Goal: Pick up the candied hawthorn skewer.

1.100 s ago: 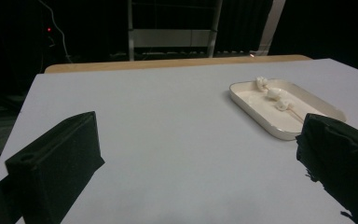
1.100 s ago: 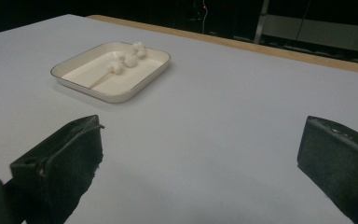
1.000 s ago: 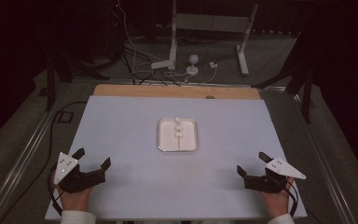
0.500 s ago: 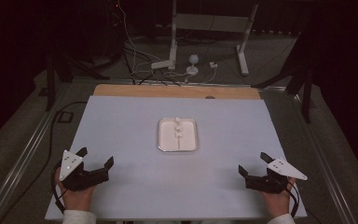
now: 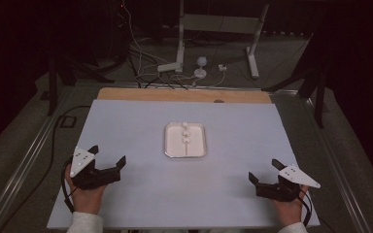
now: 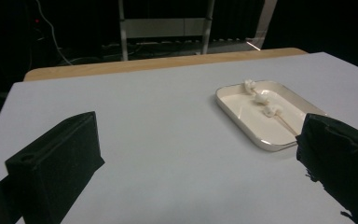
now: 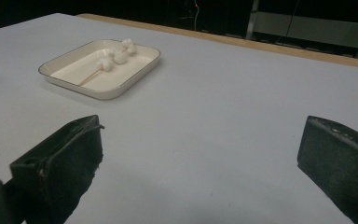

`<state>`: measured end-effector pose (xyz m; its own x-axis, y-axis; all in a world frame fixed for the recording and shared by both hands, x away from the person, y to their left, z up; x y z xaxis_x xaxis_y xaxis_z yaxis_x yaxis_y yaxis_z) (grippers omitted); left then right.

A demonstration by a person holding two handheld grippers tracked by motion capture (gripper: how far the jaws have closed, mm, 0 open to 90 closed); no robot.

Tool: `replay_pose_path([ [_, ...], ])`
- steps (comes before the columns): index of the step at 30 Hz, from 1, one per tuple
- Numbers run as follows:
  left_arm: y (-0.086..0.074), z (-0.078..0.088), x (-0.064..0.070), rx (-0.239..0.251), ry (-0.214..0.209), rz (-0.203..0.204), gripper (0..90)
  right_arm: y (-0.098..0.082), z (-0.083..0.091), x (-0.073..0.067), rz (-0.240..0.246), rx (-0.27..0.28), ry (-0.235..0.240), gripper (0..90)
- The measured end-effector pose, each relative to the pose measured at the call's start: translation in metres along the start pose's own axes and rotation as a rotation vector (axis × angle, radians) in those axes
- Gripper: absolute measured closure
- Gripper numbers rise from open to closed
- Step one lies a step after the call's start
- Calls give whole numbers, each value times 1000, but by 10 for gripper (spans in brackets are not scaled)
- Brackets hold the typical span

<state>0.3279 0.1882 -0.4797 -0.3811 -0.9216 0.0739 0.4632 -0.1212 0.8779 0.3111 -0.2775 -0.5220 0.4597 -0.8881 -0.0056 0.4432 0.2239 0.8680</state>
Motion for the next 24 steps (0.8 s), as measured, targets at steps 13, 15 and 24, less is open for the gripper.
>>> replay_pose_path([
  [13,18,-31,17,-43,-58,-16,5,-1,-1,-2,11,-5,-1,0],
  [15,20,-35,19,-45,-61,-21,5,-1,-1,-2,12,-5,-1,0],
  [24,27,-57,30,-40,-93,-31,5,-1,-1,0,6,-3,-4,0],
])
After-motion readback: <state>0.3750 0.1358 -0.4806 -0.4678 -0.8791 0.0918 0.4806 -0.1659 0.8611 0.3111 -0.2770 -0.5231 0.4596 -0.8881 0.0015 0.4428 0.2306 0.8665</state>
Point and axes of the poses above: each handheld gripper's, and its own axes: z roughly backward along the jaws, y roughly out of its top, x roughly to its right, the point moved 9 cm from there along -z, roughly forward along the jaws, and after that the axes turned 7 degrees about -x, right-handed, at the moved point
